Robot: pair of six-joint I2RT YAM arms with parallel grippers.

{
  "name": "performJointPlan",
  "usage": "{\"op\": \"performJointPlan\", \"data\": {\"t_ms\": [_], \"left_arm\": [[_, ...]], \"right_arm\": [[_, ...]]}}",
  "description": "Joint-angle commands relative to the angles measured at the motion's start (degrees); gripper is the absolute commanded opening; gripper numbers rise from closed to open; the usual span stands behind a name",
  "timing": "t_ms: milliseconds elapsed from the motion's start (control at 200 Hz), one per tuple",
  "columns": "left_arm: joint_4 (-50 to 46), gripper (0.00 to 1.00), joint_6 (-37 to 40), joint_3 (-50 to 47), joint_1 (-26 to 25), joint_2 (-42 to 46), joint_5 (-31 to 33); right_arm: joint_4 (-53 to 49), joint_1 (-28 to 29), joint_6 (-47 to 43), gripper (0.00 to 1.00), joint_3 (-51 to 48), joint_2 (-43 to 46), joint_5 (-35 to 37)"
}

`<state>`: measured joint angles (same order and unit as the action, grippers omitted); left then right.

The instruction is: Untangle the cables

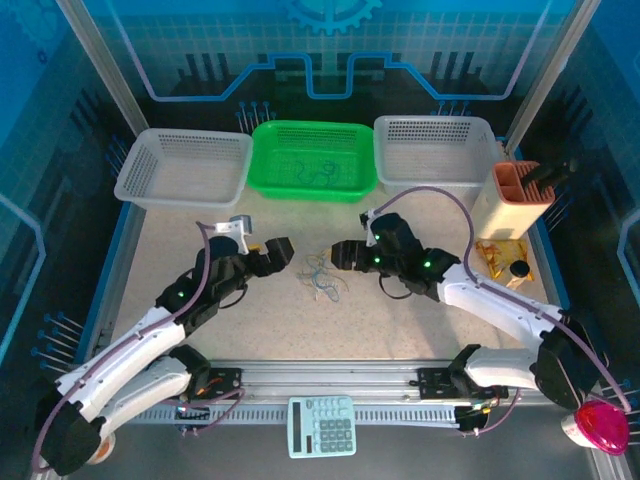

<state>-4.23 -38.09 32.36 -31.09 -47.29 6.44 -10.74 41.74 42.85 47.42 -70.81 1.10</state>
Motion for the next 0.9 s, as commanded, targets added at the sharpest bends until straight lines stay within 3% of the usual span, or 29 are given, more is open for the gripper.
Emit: {"op": "performJointPlan", "data": {"t_ms": [0,410,895], "left_arm": [[0.31,0.99,-2.90,0.01,1.54,0.65,0.51],[-2.10,0.99,-2.88,2.09,2.80,1.47,-0.95],[-1.75,0.99,-3.04,2.63,2.79,1.57,-2.32]], "right_arm": [[5.64,0.88,5.19,0.74,-0.35,-4.18,0.32],[10.79,1.34,7.59,0.70,5.84,-17.26,-1.94],[13.60,-0.73,9.89,0.59,6.59,-23.34,-1.64]]}}
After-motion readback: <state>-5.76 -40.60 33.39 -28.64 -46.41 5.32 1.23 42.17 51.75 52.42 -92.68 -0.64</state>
